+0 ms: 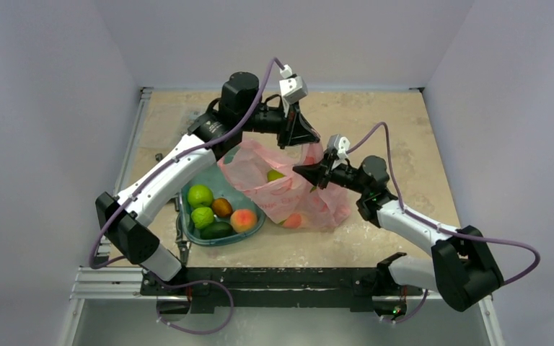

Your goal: Place the fake fruits into the plastic bag and tie a complex knot

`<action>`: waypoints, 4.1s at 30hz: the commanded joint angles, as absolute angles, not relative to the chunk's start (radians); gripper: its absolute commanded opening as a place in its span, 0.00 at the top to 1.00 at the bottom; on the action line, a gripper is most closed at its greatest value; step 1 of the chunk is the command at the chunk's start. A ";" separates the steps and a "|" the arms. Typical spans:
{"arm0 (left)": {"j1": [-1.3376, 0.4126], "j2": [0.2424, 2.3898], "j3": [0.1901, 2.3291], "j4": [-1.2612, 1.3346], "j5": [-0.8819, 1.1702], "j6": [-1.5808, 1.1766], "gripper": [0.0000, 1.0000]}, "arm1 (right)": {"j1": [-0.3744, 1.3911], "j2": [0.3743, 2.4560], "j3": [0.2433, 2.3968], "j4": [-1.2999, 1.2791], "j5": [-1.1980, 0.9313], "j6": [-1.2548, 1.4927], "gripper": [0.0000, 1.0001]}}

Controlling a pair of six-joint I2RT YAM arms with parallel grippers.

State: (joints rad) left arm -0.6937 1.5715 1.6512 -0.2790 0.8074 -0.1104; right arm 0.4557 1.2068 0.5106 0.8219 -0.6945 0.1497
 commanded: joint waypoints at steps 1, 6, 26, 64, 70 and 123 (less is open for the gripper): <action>-0.666 1.488 1.708 -0.157 0.822 -0.074 1.00 | 0.456 1.227 0.474 0.699 -0.709 0.049 0.87; -0.665 1.466 1.725 -0.250 0.758 0.032 0.81 | 0.454 1.217 0.499 0.699 -0.734 0.060 1.00; -0.712 1.493 1.159 -0.146 0.623 0.641 0.37 | 0.338 1.053 0.563 0.588 -0.745 0.189 1.00; -0.501 0.797 1.093 -0.769 0.620 0.073 0.00 | 0.336 1.226 0.611 0.296 -0.460 0.147 1.00; -0.513 0.763 0.920 -0.604 0.651 0.116 0.22 | 0.335 1.208 0.603 0.281 -0.457 0.144 1.00; -0.667 1.115 1.239 -0.531 0.811 0.573 1.00 | 0.216 1.327 1.052 -0.265 -0.568 -0.307 0.22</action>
